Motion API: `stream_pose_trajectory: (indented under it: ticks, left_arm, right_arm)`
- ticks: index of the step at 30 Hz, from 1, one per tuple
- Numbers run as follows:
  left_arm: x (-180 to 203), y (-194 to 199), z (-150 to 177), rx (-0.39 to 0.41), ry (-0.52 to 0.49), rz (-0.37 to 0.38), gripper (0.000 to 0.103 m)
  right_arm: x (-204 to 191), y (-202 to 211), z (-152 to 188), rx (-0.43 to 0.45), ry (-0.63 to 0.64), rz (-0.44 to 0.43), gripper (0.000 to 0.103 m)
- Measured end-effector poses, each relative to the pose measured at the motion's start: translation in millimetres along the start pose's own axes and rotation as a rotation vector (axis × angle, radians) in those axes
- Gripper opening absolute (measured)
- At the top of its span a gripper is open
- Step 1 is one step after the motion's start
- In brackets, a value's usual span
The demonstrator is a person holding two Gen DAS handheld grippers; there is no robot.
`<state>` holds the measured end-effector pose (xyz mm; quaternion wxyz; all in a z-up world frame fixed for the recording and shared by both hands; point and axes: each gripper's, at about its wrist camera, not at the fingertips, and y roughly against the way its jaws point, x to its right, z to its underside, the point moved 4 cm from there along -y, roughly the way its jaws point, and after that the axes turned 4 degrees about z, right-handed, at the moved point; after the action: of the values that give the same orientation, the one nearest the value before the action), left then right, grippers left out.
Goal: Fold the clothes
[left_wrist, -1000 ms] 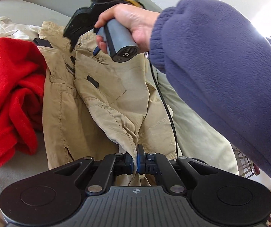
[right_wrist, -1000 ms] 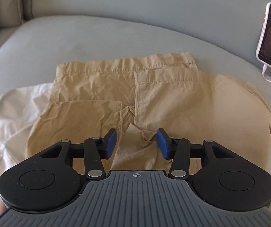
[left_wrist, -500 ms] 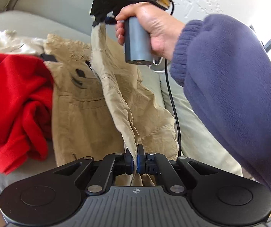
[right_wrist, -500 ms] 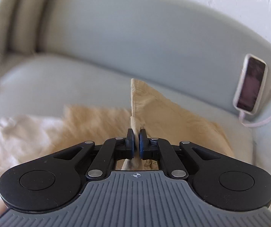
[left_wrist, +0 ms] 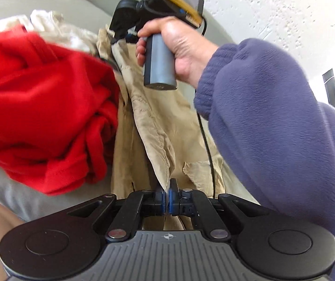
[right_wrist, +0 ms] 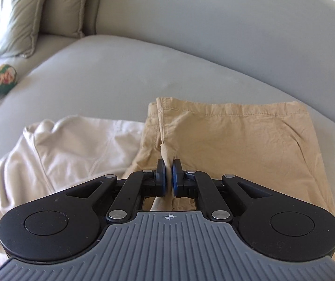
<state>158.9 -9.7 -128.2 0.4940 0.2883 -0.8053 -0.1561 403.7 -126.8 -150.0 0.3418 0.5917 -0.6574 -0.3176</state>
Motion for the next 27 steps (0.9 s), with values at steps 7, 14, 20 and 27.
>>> stream_pose_trajectory:
  ticks: [7,14,20,27]
  left_arm:
    - [-16.2,-5.5,8.9,-0.04,0.127,-0.098,0.008]
    - [8.7,34.4,23.9,-0.027,-0.026,-0.164,0.025]
    - [59.9,85.9,73.7,-0.01,-0.153,-0.167,0.031]
    - [75.9,43.9,64.9,0.003,-0.245,-0.215,0.031]
  right_arm:
    - [-6.1,-17.2,-5.2,-0.148,-0.088,-0.038,0.037]
    - [48.4,88.9,7.1,-0.018,-0.154,-0.055,0.052]
    - [139.4,224.9,61.0,0.114,-0.287,-0.084,0.067]
    - [203.9,305.3,157.5,0.168,-0.406,-0.126,0.067]
